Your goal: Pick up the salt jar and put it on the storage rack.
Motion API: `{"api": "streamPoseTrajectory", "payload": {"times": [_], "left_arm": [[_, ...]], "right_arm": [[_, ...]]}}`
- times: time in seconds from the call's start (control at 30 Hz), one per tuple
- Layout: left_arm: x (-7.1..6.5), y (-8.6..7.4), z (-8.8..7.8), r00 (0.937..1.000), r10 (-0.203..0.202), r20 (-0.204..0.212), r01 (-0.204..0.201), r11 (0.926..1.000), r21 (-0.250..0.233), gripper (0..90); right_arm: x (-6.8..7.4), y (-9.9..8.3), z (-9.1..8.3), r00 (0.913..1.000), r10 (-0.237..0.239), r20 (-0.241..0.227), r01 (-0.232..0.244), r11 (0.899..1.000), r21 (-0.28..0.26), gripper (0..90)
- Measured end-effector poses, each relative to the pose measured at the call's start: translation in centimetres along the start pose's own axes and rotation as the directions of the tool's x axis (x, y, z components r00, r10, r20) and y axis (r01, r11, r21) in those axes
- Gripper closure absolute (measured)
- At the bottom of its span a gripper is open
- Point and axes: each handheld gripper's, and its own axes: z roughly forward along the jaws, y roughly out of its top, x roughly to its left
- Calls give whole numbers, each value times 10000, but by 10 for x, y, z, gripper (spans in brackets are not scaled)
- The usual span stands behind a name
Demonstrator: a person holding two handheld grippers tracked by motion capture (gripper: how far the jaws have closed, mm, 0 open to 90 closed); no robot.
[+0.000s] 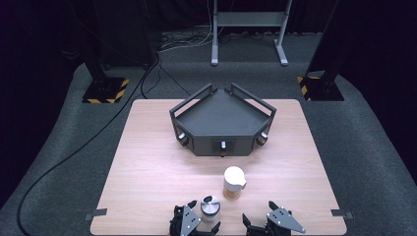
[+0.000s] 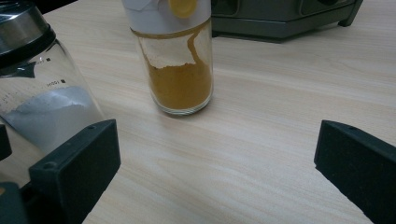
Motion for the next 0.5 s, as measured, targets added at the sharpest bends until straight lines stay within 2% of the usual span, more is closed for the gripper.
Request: {"api": "streamPoseTrajectory", "payload": {"times": [0.27, 0.5], "left_arm": [[2, 0, 7, 9999, -106, -5, 106, 9999, 63, 1], [3, 3, 13, 9999, -91, 61, 89, 9994, 329, 15]], "right_arm": [[0, -1, 0, 10000, -14, 1, 14, 10000, 25, 0], [0, -1, 0, 10000, 8, -27, -8, 10000, 45, 0]]}}
